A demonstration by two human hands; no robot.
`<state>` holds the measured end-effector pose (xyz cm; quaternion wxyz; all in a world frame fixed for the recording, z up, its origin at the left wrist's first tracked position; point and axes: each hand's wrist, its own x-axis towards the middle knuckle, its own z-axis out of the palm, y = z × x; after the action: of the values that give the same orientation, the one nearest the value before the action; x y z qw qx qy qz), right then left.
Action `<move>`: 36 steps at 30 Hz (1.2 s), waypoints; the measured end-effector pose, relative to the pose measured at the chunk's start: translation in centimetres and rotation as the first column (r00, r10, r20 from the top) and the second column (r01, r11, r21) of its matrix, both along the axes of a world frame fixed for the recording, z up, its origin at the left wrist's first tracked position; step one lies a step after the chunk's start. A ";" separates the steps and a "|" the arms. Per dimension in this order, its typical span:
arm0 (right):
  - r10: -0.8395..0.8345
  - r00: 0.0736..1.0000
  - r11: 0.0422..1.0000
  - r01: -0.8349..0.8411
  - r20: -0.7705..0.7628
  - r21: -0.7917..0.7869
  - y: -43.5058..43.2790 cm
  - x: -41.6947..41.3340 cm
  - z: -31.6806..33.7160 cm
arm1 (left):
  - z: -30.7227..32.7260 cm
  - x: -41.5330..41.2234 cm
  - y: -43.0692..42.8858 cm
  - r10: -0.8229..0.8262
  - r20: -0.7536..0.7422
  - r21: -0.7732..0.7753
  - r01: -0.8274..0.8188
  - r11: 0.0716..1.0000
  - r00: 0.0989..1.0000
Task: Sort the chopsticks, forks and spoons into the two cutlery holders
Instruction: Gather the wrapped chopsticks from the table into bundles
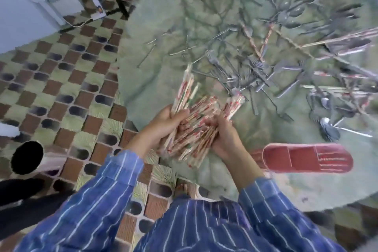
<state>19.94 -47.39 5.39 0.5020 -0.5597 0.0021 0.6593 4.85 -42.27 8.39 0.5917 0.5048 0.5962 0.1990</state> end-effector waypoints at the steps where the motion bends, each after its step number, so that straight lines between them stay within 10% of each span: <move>1: -0.041 0.999 0.999 0.041 0.008 -0.017 0.0 -0.4 -0.5 | -0.1 -0.4 0.6 -0.062 0.001 0.005 0.062 0.998 0.998; 22: -0.199 0.971 0.975 0.209 0.132 -0.068 -0.2 -2.5 -2.7 | -3.5 1.5 6.7 -0.531 -0.016 -0.231 0.514 0.826 0.847; 36: -0.150 0.862 0.886 0.335 0.485 -0.320 2.2 -7.9 -4.3 | -4.7 -0.2 9.0 -0.740 -0.206 -0.159 0.724 0.671 0.640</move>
<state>12.07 -45.23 1.10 0.4465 -0.7800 0.0913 0.4289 4.68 -33.22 3.69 0.5553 0.7052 0.4173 -0.1421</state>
